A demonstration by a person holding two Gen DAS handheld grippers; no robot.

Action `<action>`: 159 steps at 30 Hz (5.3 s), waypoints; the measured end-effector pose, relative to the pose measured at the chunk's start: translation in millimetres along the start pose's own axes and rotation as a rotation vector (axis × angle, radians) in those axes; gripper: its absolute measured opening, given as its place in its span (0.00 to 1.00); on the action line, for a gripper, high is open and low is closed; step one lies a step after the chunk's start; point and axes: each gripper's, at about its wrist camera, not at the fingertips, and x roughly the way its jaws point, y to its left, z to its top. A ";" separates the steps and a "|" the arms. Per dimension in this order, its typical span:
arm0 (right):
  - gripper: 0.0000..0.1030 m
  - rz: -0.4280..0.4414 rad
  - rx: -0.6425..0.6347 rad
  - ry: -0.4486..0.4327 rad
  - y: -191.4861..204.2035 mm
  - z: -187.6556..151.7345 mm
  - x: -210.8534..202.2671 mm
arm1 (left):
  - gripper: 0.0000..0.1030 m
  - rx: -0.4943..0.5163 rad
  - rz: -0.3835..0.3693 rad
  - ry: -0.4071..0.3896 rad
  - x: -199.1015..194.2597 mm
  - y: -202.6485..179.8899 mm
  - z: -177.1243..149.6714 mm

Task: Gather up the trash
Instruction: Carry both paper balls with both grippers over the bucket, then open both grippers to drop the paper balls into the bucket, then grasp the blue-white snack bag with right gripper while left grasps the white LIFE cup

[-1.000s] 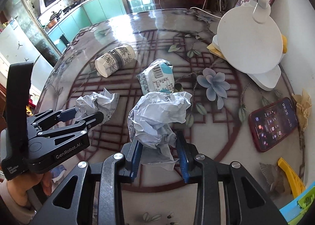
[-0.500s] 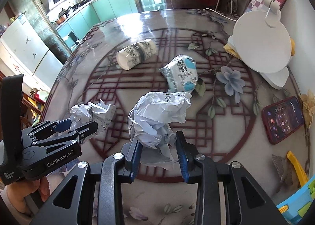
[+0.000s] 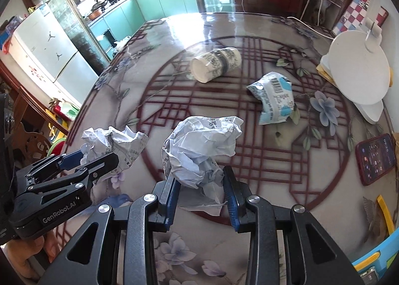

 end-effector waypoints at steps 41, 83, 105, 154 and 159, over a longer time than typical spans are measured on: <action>0.31 -0.026 -0.155 -0.060 278.4 7.3 3.6 | 0.46 -0.136 -0.014 -0.098 -84.8 244.7 -33.9; 0.31 0.193 -0.562 0.144 519.1 -16.5 114.4 | 0.46 -0.493 0.207 -0.024 -84.8 441.3 -96.9; 0.52 0.224 -0.589 0.133 518.6 -20.0 120.3 | 0.76 -0.566 0.270 -0.071 -100.5 438.9 -95.1; 0.33 -0.004 0.135 0.008 -126.9 90.6 109.3 | 0.81 0.149 -0.057 -0.077 -14.4 -69.8 71.8; 0.12 0.010 0.154 -0.023 -132.8 82.9 99.0 | 0.81 0.230 -0.004 -0.017 53.8 -86.7 111.8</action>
